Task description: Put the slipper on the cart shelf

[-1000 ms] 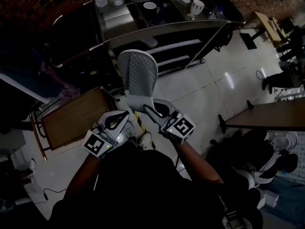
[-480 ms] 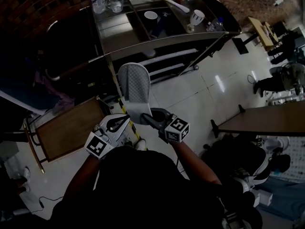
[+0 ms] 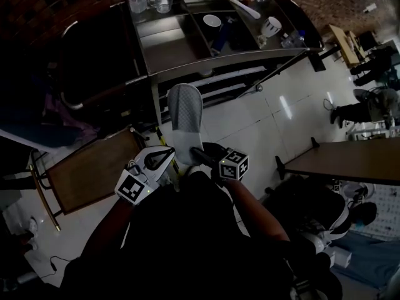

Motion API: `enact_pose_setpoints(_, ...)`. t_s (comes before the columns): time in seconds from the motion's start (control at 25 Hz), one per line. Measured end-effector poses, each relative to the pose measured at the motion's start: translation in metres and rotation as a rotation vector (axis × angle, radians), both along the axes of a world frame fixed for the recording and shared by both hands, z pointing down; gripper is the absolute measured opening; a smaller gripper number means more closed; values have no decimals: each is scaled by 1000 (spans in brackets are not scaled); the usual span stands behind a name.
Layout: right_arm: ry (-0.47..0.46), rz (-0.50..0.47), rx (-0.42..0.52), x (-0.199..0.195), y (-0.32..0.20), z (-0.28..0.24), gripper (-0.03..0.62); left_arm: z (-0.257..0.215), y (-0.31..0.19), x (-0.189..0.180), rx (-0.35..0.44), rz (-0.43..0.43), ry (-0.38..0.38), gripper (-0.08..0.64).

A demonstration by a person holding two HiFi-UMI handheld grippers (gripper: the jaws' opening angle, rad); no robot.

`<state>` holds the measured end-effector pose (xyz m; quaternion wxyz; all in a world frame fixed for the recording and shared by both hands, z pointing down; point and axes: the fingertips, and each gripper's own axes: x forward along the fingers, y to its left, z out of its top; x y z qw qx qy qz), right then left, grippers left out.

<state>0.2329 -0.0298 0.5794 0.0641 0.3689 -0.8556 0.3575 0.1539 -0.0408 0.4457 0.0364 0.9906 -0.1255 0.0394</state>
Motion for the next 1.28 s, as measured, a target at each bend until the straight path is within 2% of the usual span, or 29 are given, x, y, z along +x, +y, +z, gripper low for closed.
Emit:
enact_pose_setpoints(0.32, -60, 11, -88, 5, -29, 24, 64, 10, -33, 20, 22, -50, -2, 0)
enact_pose_setpoints(0.64, -75, -67, -149, 24, -51, 47, 66, 22, -66, 55, 34, -121, -26, 0)
enact_pose_setpoints(0.88, -119, -165, -165, 29, -45, 62, 64, 29, -76, 76, 17, -146, -44, 0)
enact_pose_setpoints(1.28, -162, -203, -234, 34, -68, 88, 64, 51, -96, 94, -12, -185, -73, 0)
